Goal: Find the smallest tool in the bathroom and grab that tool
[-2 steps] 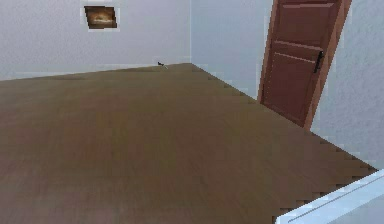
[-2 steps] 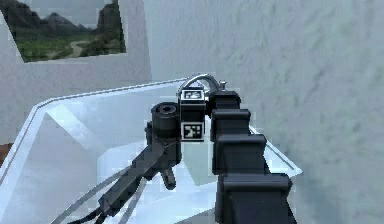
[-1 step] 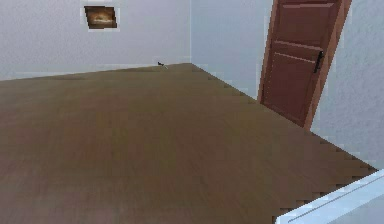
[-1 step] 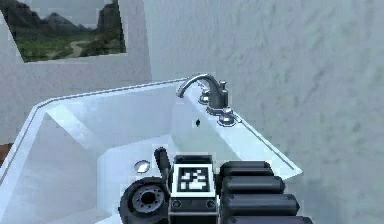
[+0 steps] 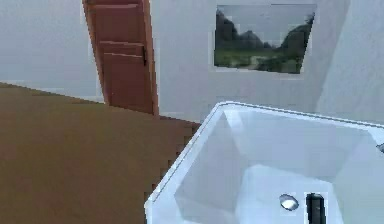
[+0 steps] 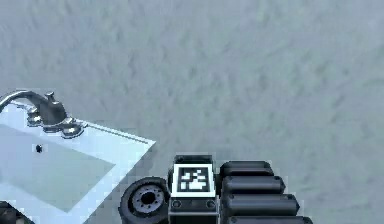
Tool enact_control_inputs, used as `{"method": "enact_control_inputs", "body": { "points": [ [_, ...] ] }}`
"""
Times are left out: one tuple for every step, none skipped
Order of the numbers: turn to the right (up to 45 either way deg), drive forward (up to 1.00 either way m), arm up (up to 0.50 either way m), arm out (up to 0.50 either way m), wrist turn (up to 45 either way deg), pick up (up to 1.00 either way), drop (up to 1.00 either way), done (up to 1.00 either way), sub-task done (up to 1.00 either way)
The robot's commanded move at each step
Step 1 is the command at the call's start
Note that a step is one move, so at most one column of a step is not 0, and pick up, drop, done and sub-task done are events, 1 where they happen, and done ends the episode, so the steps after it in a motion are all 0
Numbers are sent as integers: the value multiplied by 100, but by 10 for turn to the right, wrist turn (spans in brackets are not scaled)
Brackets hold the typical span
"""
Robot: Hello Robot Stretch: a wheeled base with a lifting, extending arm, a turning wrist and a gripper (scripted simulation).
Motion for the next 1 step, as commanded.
{"method": "enact_control_inputs", "body": {
  "points": [
    [450, 0, 0, 0, 0, 0, 0, 0, 0]
  ]
}}
